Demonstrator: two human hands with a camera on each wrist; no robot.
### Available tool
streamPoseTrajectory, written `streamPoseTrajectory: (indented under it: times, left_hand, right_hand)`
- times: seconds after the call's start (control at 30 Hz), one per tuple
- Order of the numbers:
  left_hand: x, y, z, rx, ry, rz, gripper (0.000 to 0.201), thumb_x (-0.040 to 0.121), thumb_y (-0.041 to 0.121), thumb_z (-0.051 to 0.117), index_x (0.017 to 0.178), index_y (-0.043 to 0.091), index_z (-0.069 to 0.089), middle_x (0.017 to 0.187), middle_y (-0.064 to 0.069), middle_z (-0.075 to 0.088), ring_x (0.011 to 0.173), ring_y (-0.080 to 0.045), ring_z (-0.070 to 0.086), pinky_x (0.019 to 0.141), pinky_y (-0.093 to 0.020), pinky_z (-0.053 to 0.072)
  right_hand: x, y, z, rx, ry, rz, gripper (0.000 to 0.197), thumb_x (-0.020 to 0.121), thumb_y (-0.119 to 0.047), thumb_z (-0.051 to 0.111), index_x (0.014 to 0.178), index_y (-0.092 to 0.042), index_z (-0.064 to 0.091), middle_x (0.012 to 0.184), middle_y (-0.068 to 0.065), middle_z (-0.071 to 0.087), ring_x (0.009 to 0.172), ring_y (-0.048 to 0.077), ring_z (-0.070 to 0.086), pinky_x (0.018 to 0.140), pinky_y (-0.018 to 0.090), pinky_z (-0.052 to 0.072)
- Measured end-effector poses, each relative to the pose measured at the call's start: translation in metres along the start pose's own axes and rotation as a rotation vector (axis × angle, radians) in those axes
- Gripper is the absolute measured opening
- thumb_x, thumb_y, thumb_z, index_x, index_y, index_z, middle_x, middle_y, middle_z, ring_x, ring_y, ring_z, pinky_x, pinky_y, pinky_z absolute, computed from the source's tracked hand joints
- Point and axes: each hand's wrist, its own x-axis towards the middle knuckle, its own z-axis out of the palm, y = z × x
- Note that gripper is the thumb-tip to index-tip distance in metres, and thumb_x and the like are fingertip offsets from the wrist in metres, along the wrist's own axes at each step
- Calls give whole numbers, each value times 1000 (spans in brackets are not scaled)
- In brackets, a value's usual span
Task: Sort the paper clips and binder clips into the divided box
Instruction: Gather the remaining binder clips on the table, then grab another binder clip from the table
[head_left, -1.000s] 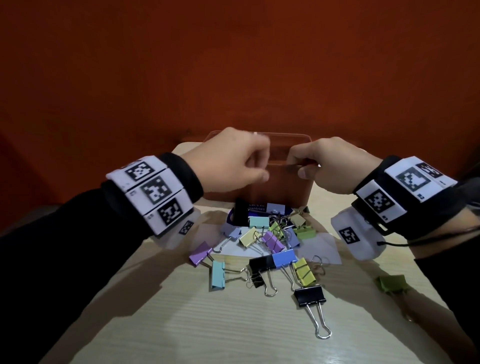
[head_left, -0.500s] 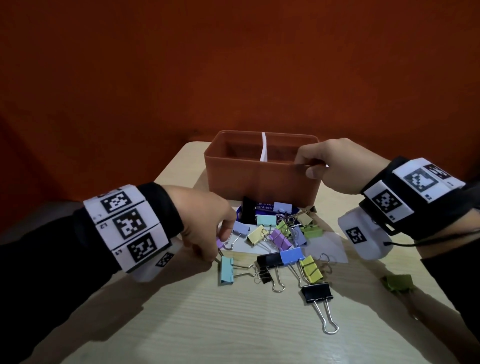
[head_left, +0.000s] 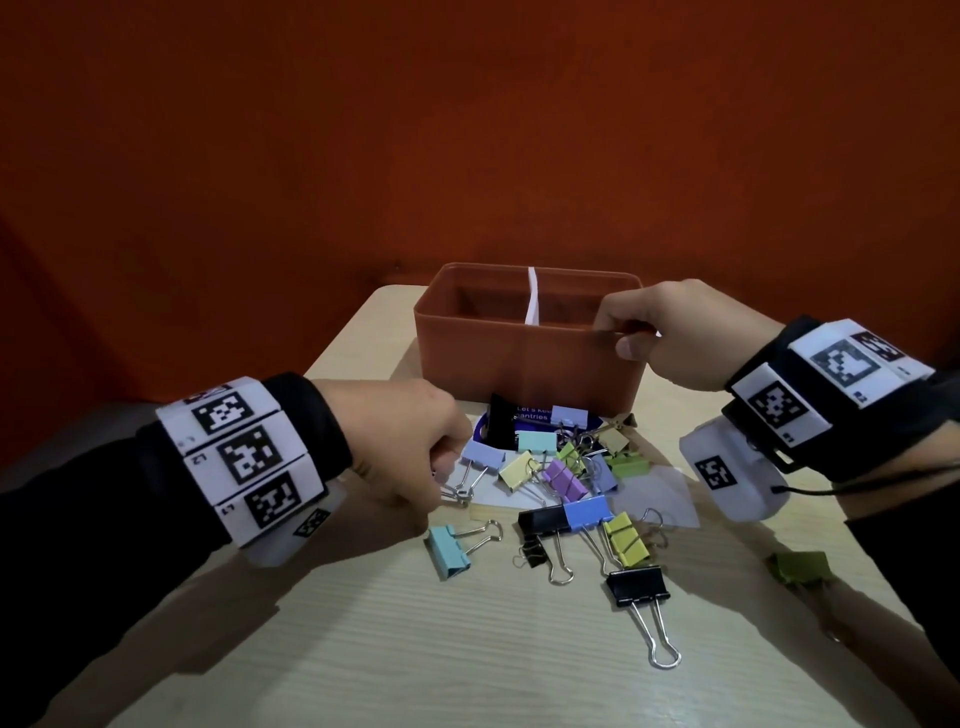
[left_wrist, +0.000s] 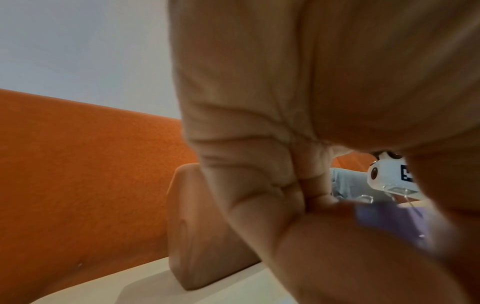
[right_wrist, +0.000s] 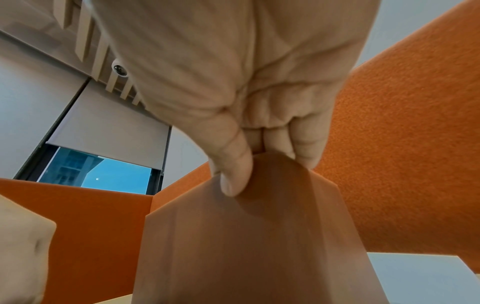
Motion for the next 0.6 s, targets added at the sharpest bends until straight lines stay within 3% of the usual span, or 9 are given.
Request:
streamPoseTrajectory:
  times: [0.2, 0.33, 0.4, 0.5, 0.6]
  left_hand:
    - [6, -6, -6, -92, 76, 15, 14, 84, 25, 63, 98, 25, 61, 72, 9, 58, 61, -4, 53, 51, -16, 40]
    - [10, -11, -9, -207, 186, 19, 19, 92, 24, 51, 82, 12, 61, 85, -4, 66, 66, -14, 66, 64, -32, 56]
    - [14, -10, -8, -149, 233, 38, 19, 93, 23, 50, 81, 11, 59, 87, -4, 62, 71, -13, 59, 66, -29, 49]
    - [18, -4, -8, -108, 261, 57, 18, 94, 19, 47, 80, 10, 54, 74, 2, 55, 64, -9, 47, 58, -22, 38]
    - [22, 3, -8, -113, 245, 60, 15, 94, 18, 41, 91, 16, 56, 86, 0, 60, 78, -16, 55, 70, -32, 46]
  right_hand:
    - [1, 2, 1, 20, -7, 6, 17, 93, -11, 54, 98, -26, 61, 96, 1, 63, 83, 18, 52, 67, 28, 37]
    - [0, 1, 0, 20, -4, 7, 17, 93, -11, 53, 98, -26, 61, 94, 1, 62, 78, 15, 49, 57, 22, 36]
    - [0, 1, -1, 18, -3, 6, 17, 93, -11, 53, 97, -26, 60, 93, 0, 61, 73, 11, 48, 56, 19, 35]
    - [0, 0, -1, 7, -1, 18, 17, 94, -12, 52, 99, -26, 59, 94, -1, 59, 69, 3, 43, 53, 20, 31]
    - [-1, -2, -1, -10, 0, 36, 17, 95, -13, 51, 101, -27, 59, 95, -1, 58, 69, 4, 43, 52, 20, 27]
